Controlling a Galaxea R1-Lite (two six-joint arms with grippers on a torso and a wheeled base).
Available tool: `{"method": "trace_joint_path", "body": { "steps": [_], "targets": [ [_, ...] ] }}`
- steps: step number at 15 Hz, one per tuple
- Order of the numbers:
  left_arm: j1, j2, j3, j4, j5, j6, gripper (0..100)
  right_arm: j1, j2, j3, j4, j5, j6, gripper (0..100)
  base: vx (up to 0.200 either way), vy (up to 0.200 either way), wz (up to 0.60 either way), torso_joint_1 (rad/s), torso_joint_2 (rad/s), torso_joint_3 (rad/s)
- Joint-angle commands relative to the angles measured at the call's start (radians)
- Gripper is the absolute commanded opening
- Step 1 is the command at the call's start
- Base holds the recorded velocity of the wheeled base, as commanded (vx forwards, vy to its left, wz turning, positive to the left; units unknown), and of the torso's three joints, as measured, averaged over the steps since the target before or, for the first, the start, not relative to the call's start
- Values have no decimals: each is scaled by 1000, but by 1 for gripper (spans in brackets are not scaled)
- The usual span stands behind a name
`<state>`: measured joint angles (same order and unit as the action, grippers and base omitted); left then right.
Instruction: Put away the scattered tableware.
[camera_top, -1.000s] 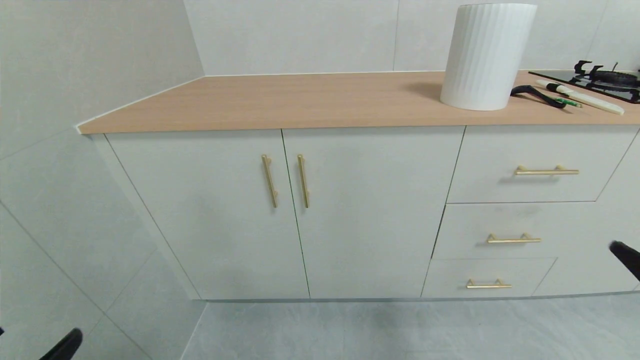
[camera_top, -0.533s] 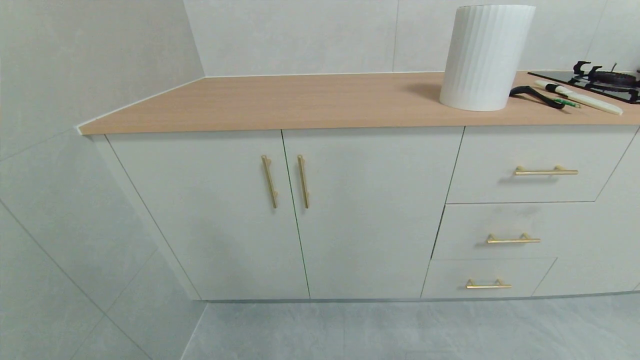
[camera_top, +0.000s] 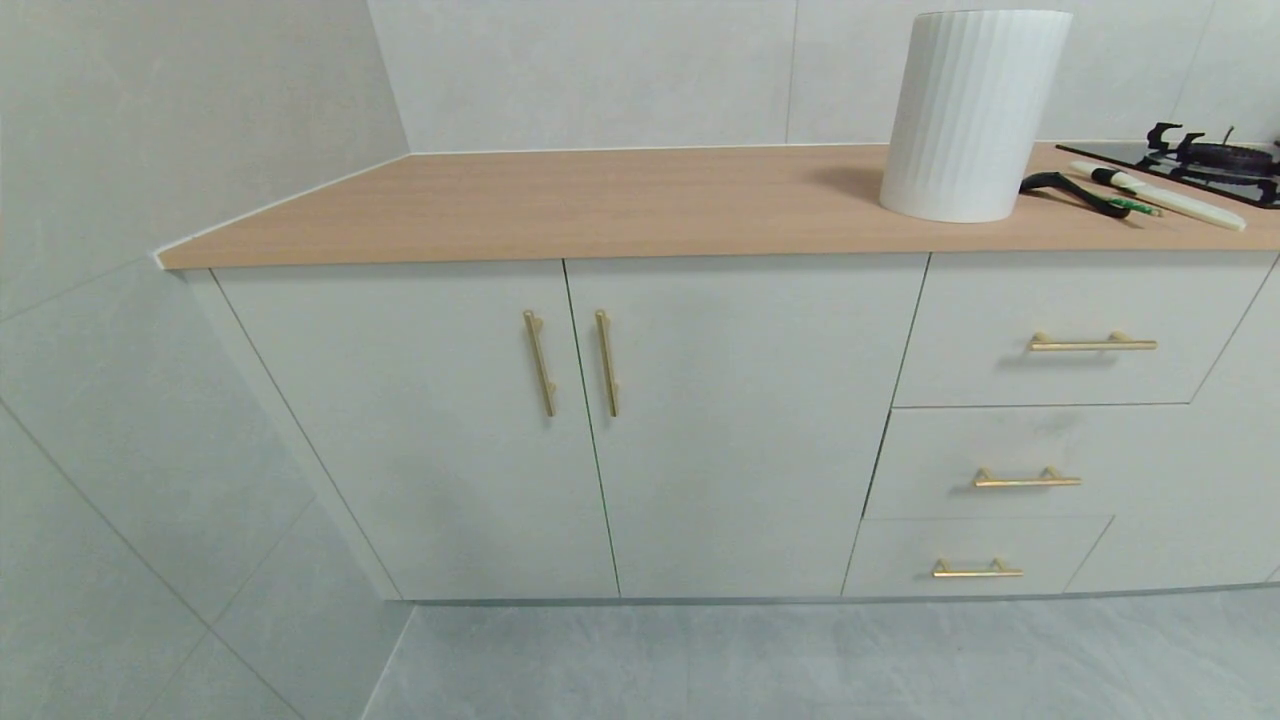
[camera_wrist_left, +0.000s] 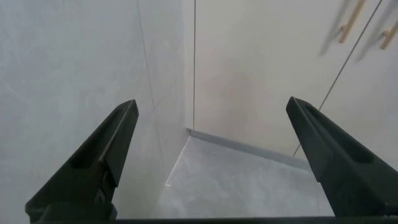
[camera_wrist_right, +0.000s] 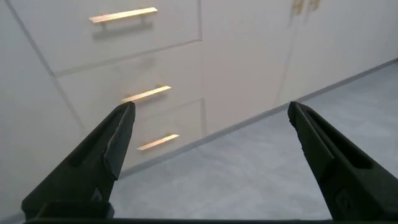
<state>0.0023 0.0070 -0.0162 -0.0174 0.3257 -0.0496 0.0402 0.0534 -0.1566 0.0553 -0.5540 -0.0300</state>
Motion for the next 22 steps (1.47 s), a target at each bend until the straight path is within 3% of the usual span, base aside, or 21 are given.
{"method": "trace_joint_path", "body": {
  "steps": [1, 2, 3, 4, 5, 7, 12, 14, 16, 22],
  "targets": [
    [2, -7, 10, -7, -8, 17, 100, -45, -52, 112, -54, 13, -51, 100, 0, 0, 0, 0, 0, 0],
    [2, -7, 12, -7, -39, 60, 100, -45, -52, 157, -118, 22, -53, 100, 0, 0, 0, 0, 0, 0],
    [2, -7, 13, -9, -140, 45, 100, -45, -52, 154, -112, 60, -47, 100, 0, 0, 0, 0, 0, 0],
    [2, -7, 16, -9, -200, 19, 100, -45, -52, 154, -109, 86, -42, 100, 0, 0, 0, 0, 0, 0],
    [2, -7, 16, -2, -252, 22, 100, -45, -52, 155, -109, 190, -33, 100, 0, 0, 0, 0, 0, 0],
    [2, -7, 16, 11, -272, 39, 100, -43, -52, 155, -109, 292, -39, 100, 0, 0, 0, 0, 0, 0],
    [2, -7, 16, 11, -275, 37, 100, -40, -52, 155, -114, 502, -70, 100, 0, 0, 0, 0, 0, 0],
    [2, -7, 16, 11, -275, 39, 100, -39, -44, 155, -114, 520, -44, 100, 0, 0, 0, 0, 0, 0],
    [2, -7, 16, 11, -275, 39, 100, -39, -52, 150, -29, 576, -28, 100, 0, 0, 0, 0, 0, 0],
    [2, -7, 16, 11, -275, 39, 100, -39, -53, 155, -55, 576, 38, 100, 0, 0, 0, 0, 0, 0]
  ]
}}
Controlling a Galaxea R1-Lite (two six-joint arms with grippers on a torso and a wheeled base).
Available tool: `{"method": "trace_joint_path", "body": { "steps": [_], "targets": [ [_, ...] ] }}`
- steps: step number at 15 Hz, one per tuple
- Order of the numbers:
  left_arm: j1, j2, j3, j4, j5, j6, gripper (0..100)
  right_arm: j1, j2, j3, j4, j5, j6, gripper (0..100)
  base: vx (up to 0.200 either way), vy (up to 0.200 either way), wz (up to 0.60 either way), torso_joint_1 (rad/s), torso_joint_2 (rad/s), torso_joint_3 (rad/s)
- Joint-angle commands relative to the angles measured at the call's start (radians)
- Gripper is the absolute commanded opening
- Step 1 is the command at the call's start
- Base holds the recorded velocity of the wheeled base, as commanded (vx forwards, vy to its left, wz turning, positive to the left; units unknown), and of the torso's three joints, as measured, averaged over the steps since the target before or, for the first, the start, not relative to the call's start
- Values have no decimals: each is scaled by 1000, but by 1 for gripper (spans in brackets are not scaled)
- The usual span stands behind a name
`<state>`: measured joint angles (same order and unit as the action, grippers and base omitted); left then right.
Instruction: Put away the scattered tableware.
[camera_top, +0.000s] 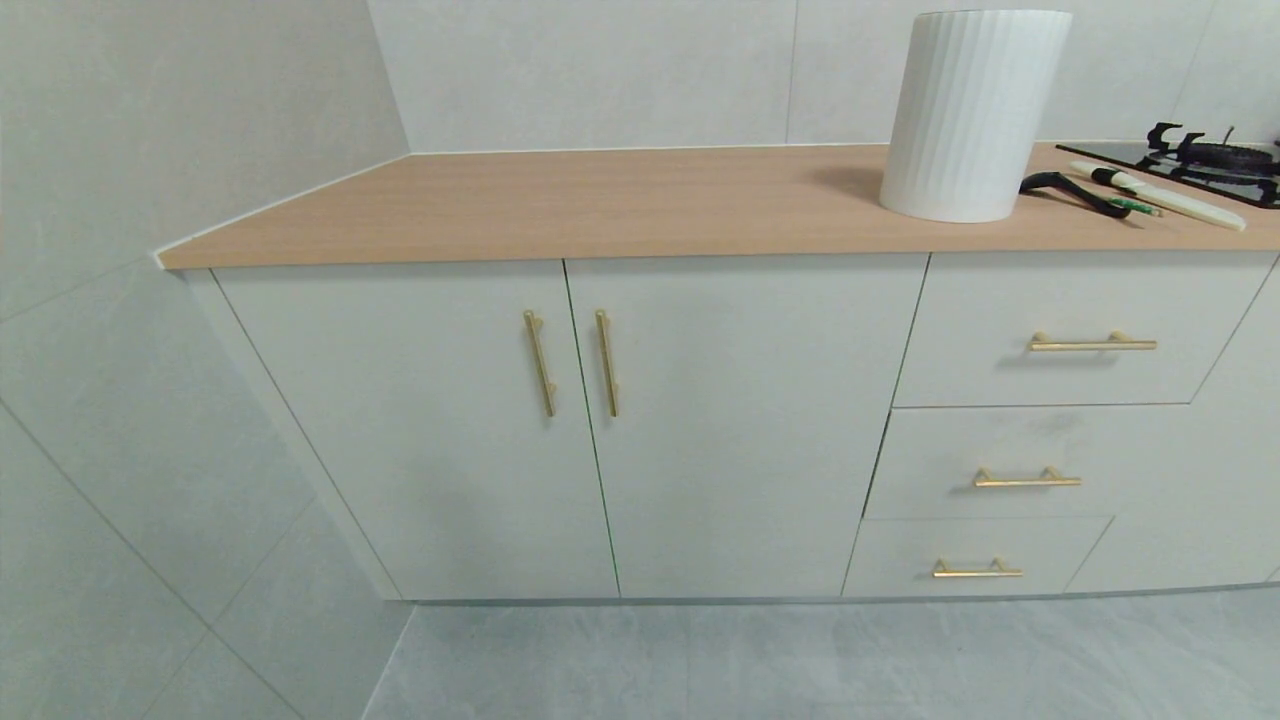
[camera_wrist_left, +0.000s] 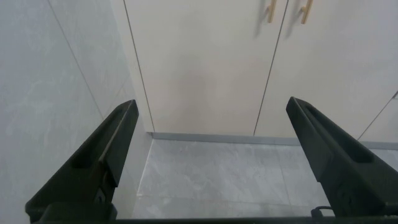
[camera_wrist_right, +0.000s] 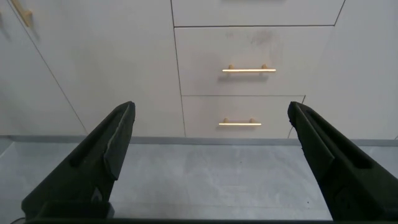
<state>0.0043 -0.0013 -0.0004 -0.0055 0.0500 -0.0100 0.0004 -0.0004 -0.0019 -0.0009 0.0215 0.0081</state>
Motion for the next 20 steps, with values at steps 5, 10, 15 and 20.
{"method": "trace_joint_path", "body": {
  "steps": [5, 10, 15, 20],
  "targets": [
    [0, 1, 0, -1, -1, 2, 100, 0, 0, 0, 1, 0, 0, 100, 0, 0, 0, 0, 0, 0],
    [0, 1, 0, -1, -2, 2, 100, 0, 0, 0, 1, 0, 0, 100, 0, -120, 0, -2, 1, 0],
    [0, 1, 0, -1, -6, 7, 100, 1, 0, 0, 1, 0, 0, 100, 0, -200, 0, 6, 0, 2],
    [0, 1, 0, -1, -4, 7, 100, 1, 0, 0, 1, 0, 0, 100, 0, -200, 0, 1, 2, 1]
  ]
}}
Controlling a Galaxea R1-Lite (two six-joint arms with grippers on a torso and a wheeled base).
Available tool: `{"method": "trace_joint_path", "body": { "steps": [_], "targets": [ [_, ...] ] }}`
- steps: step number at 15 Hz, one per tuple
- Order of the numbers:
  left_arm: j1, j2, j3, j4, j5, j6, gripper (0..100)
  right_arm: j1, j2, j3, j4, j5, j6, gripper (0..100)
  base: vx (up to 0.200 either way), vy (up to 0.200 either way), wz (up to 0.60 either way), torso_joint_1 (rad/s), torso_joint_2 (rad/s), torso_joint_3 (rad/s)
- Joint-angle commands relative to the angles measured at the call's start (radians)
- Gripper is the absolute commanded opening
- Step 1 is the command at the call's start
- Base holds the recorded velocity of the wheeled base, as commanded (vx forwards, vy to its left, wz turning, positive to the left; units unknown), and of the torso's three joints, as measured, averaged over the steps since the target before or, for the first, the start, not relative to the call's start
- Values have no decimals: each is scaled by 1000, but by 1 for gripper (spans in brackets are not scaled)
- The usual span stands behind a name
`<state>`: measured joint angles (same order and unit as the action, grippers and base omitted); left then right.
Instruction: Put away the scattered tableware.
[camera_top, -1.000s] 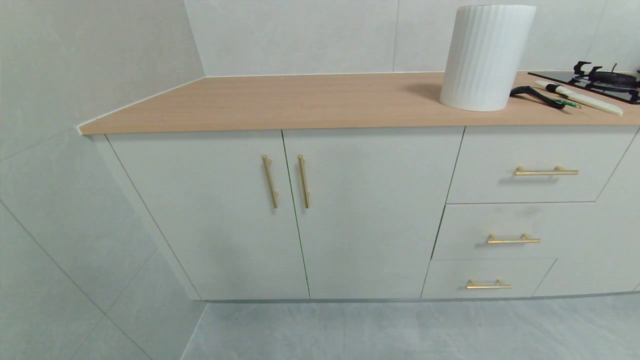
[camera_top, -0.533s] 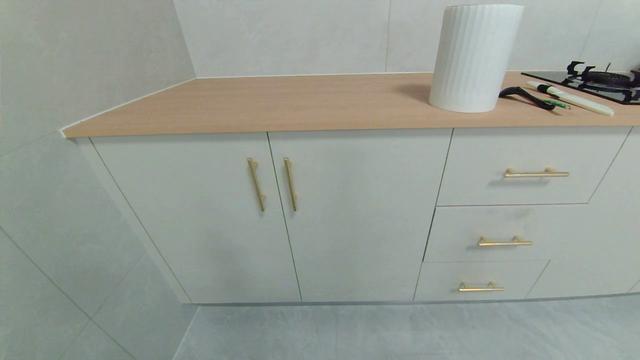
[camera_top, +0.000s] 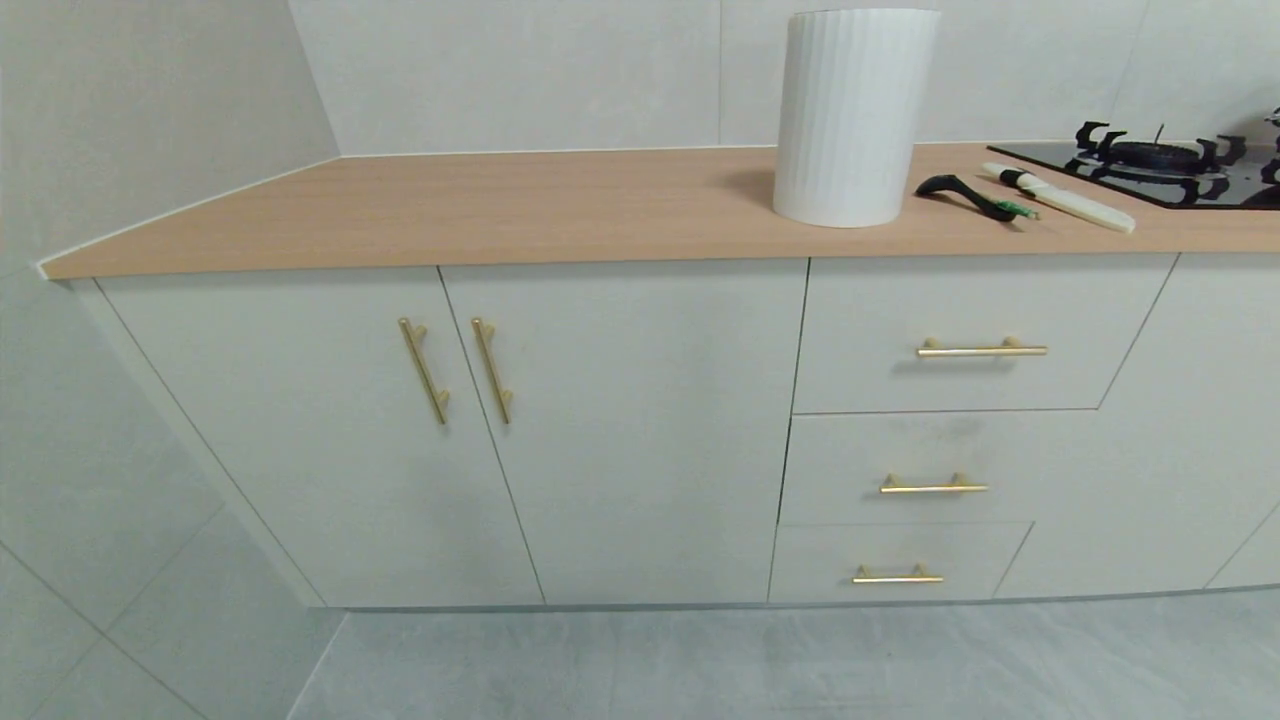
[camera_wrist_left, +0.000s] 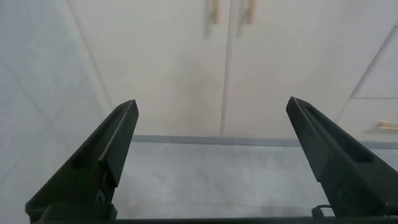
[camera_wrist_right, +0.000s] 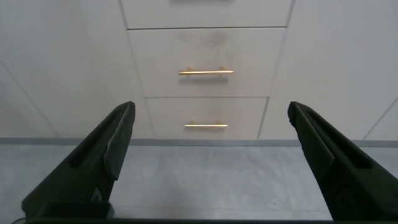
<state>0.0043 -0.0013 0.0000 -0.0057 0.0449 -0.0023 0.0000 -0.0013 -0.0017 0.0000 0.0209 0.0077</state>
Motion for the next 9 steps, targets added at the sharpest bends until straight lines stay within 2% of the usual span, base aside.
{"method": "trace_joint_path", "body": {
  "steps": [1, 8, 9],
  "targets": [
    [0, 1, 0, 0, 1, -2, 100, 2, 1, 0, 0, 1, 0, 100, 0, 0, 0, 0, 0, 0],
    [0, 1, 0, 0, 1, -5, 100, 0, 1, 0, 0, 1, 0, 100, 0, 0, 0, 0, 0, 0],
    [0, 1, 0, 0, 1, -4, 100, 2, 1, 0, 0, 1, 0, 100, 200, 0, 0, -7, -2, -2]
  ]
}}
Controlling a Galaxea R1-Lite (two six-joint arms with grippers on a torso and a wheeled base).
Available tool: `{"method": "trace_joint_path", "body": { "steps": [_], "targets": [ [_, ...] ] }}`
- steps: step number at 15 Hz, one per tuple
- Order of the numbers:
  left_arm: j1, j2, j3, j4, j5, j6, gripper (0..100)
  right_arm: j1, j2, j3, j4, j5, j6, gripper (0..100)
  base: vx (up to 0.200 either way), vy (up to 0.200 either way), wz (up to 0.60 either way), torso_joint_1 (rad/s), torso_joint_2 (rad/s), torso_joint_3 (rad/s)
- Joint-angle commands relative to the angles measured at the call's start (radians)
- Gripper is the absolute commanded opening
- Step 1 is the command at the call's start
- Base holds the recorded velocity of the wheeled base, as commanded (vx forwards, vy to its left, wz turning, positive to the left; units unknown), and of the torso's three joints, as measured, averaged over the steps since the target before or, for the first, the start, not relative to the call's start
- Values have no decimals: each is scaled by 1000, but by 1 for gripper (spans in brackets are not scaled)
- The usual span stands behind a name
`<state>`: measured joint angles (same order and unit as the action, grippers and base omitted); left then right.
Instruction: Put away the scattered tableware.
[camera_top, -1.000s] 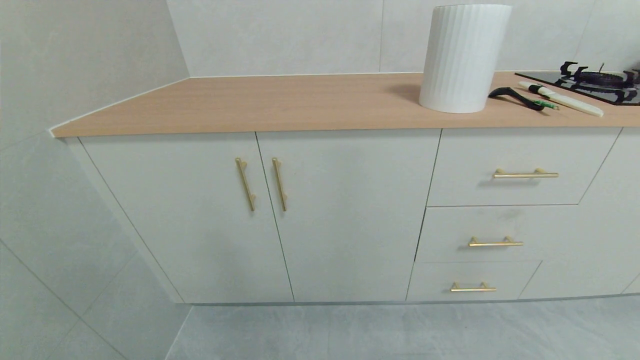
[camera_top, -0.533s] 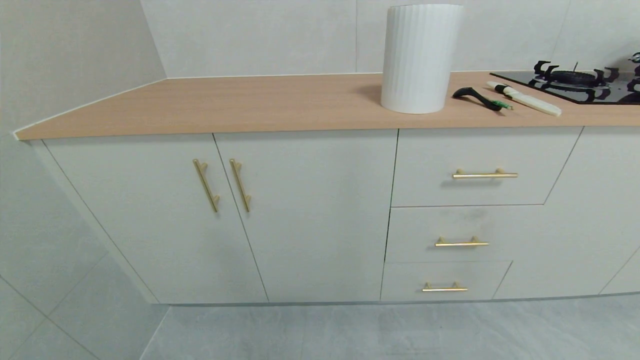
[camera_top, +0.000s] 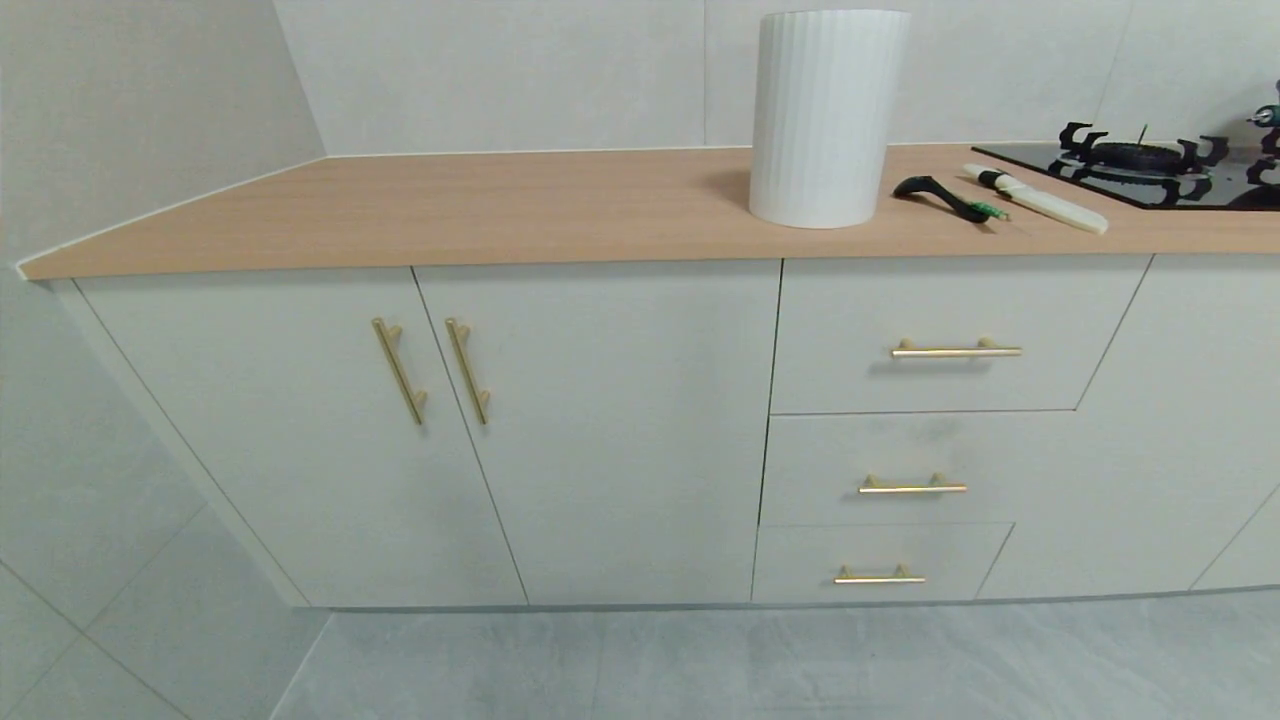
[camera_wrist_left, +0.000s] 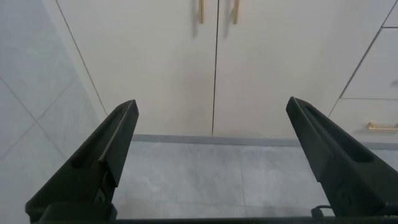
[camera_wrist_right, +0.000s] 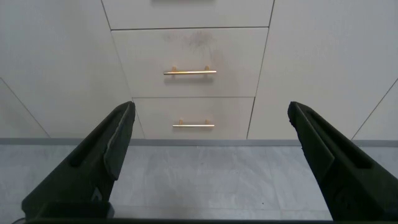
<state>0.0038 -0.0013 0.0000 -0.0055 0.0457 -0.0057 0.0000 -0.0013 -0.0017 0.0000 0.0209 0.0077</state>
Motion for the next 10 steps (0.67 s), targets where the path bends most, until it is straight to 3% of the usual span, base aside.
{"method": "trace_joint_path", "body": {
  "steps": [1, 8, 10],
  "targets": [
    [1, 1, 0, -1, 0, 0, 100, 0, 1, 0, 0, 1, 0, 100, 200, 0, 0, -2, 2, 7],
    [1, 1, 0, -1, 0, 0, 100, 2, 1, 0, 0, 1, 0, 100, 200, 0, 0, 2, 2, 0],
    [1, 1, 0, -1, 0, 0, 100, 0, 1, 0, 0, 1, 0, 100, 0, 0, 0, 0, 0, 0]
  ]
}}
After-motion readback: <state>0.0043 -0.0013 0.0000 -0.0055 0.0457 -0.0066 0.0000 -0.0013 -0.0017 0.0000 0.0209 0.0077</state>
